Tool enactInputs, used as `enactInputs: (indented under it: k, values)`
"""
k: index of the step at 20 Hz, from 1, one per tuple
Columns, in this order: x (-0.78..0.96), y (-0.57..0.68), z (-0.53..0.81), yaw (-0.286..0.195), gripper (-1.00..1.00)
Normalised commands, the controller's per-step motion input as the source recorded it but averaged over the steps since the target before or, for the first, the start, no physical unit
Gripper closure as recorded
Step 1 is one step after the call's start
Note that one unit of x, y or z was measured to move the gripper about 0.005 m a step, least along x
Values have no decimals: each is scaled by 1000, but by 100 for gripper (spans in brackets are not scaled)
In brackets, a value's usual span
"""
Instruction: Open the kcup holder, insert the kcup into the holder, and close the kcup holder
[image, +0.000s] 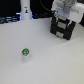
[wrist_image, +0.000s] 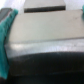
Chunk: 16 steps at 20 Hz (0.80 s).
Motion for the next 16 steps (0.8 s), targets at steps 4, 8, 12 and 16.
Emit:
enactInputs:
  k: [4, 8, 12, 16]
  values:
    - [917, -282, 222, -60, 100]
    - [961, -285, 156, -54, 100]
    - [976, -287, 112, -53, 100]
    - [972, -276, 162, -54, 100]
